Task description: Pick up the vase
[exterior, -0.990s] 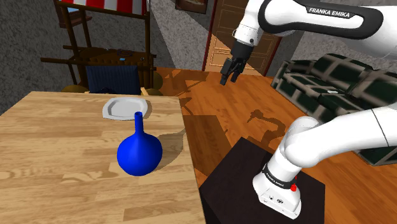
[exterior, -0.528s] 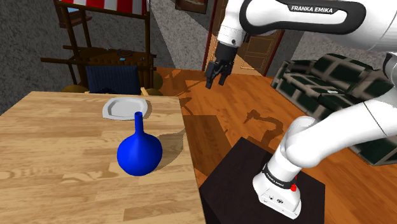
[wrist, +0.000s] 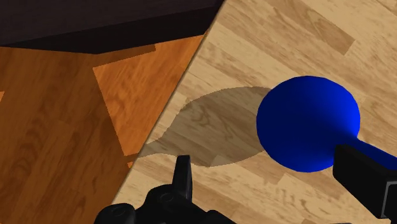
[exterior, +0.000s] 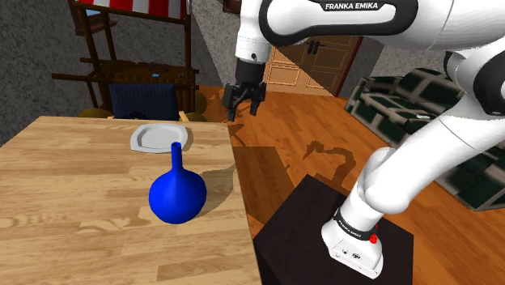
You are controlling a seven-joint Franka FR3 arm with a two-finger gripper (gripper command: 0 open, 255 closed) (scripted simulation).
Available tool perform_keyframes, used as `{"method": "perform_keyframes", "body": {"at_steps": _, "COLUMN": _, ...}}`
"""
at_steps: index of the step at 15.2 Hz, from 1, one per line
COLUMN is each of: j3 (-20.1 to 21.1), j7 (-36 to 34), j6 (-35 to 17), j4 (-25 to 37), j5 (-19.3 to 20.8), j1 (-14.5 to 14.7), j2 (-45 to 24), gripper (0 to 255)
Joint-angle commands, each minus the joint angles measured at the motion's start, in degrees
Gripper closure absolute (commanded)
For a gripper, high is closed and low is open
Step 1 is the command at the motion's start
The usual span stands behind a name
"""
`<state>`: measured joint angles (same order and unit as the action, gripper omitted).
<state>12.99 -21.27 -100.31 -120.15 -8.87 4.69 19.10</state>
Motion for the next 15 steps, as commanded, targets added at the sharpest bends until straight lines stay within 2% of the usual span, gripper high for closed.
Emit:
{"method": "perform_keyframes", "body": {"at_steps": 1, "j3": 1.9, "j7": -3.2, "j6": 0.2, "j4": 3.5, "j5": 0.3, "j1": 0.5, "j2": -4.3, "gripper": 0}}
{"method": "perform_keyframes", "body": {"at_steps": 8, "j3": 7.1, "j7": -13.9, "j6": 2.2, "j4": 18.3, "j5": 3.5, "j1": 3.1, "j2": -20.9, "gripper": 0}}
{"method": "perform_keyframes", "body": {"at_steps": 14, "j3": 9.1, "j7": -22.5, "j6": 6.8, "j4": 35.4, "j5": 7.9, "j1": 7.8, "j2": -37.2, "gripper": 0}}
{"method": "perform_keyframes", "body": {"at_steps": 15, "j3": 9.0, "j7": -22.7, "j6": 7.0, "j4": 36.1, "j5": 8.0, "j1": 8.0, "j2": -37.7, "gripper": 0}}
